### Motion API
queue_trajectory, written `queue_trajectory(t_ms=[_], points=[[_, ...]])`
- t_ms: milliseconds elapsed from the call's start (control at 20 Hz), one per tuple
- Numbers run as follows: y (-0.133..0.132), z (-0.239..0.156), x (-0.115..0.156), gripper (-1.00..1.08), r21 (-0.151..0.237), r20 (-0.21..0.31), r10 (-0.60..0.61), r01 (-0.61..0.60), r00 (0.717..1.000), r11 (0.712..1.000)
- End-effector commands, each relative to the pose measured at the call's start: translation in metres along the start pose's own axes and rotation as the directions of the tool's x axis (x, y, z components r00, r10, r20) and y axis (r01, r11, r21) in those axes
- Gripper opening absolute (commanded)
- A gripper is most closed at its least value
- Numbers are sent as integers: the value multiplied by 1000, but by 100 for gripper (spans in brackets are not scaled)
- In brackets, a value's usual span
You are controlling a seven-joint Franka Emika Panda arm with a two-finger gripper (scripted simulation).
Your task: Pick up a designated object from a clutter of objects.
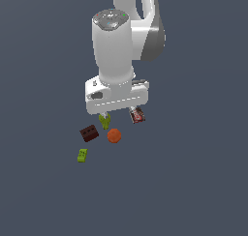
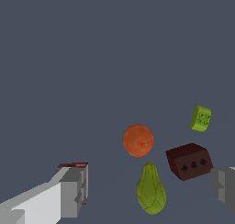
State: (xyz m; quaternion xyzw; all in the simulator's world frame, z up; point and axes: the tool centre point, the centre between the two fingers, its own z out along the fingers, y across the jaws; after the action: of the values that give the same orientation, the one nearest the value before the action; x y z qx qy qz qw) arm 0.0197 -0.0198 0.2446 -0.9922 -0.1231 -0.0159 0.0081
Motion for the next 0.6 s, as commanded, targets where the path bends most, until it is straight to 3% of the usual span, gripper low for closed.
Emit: queue_trajectory(t_ms=[0, 550], points=[[5, 22, -2, 100, -2, 5, -58, 58, 998, 998], [21, 110, -18, 100, -2, 27, -289, 289, 957, 957]])
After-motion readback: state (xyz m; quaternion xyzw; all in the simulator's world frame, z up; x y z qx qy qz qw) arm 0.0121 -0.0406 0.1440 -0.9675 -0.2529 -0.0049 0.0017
